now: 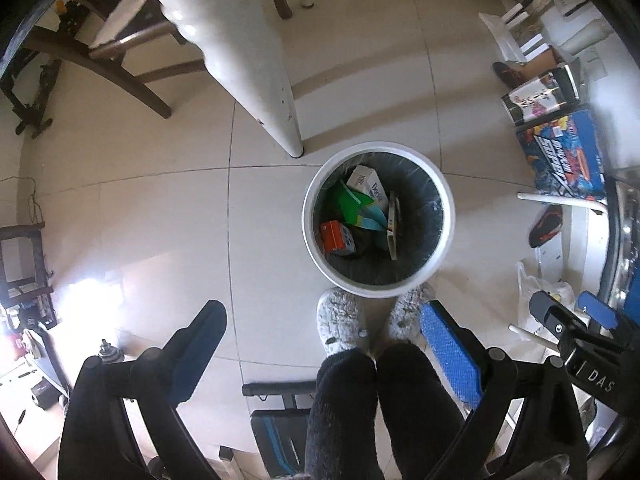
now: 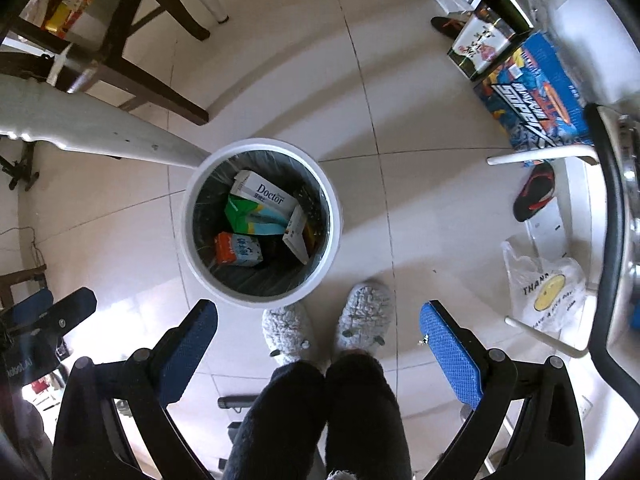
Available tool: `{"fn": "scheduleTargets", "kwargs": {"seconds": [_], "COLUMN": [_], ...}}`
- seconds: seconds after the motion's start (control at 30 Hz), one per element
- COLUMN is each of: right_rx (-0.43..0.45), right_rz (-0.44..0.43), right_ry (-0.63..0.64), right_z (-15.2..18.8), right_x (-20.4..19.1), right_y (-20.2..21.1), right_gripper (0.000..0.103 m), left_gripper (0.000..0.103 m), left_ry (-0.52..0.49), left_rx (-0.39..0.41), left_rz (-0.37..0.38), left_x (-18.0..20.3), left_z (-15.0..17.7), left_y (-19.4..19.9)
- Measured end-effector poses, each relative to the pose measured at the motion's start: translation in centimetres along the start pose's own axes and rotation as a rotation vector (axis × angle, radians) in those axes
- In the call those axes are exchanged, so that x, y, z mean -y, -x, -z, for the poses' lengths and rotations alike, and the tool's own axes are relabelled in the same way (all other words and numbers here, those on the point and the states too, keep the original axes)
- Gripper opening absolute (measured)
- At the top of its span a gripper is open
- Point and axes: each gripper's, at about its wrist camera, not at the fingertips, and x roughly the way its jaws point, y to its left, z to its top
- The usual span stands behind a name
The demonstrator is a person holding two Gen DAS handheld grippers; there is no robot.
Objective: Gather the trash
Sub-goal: 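Open both grippers to drop the carton and foil pack into the bin, then move both tools back up over the table toward the white box and red wrapper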
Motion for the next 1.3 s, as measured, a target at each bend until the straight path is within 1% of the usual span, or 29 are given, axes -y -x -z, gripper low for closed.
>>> {"fn": "scheduleTargets", "kwargs": {"seconds": [0.2,0.37,0.53,0.67,0.83,0.9,0.93,1.03,1.2,1.3], "right_rx": [0.014,0.042,0.063,0.074,0.081,0.097,0.106,0.15,0.249,0.311], "right_rz": [-0.011,-0.018,-0.034,-0.049,-0.072,-0.086,-0.096,-0.122,-0.16,-0.172], "right_ry": [-0.006,0.002,0.011,0.022,0.018,0.001,-0.01,-0.056,-0.15,-0.207], "right_z": [1.4,3.0,4.7,5.6,6.7,6.8,6.6,5.6,1.8,-1.5], "right_x": [-0.1,-0.3,-0.6,-1.1,-1.8,-1.8,-1.8,-1.2,0.9,3.1], "right_y": [5.8,12.0,18.4,23.4,28.3,30.5,31.5,34.4,39.7,42.4], "right_gripper": [0.102,0.102,0.102,0.102,0.102,0.102,0.102,0.102,0.102,0.102], "left_gripper": [0.099,0.099,0.099,0.099,0.099,0.099,0.099,0.099,0.099,0.099], "left_ry": [0.0,-0.01,-0.017,-0.036,-0.037,-0.039,-0.041,-0.042,-0.054,-0.086], "left_rx": [-0.002,0.034,0.044,0.076,0.117,0.156,0.183,0.226,0.324,0.386], "left_rz": [0.009,0.037,0.049,0.053,0.07,0.081,0.085,0.08,0.069,0.049], "left_x": [0.6,0.9,1.0,0.8,0.3,0.3,0.3,0.5,2.7,5.3], "left_z": [1.8,3.3,4.5,5.3,5.2,4.7,4.1,2.2,-2.7,-7.2], "left_y": [4.8,10.1,14.6,18.5,22.9,24.9,26.1,28.4,32.6,34.9]}}
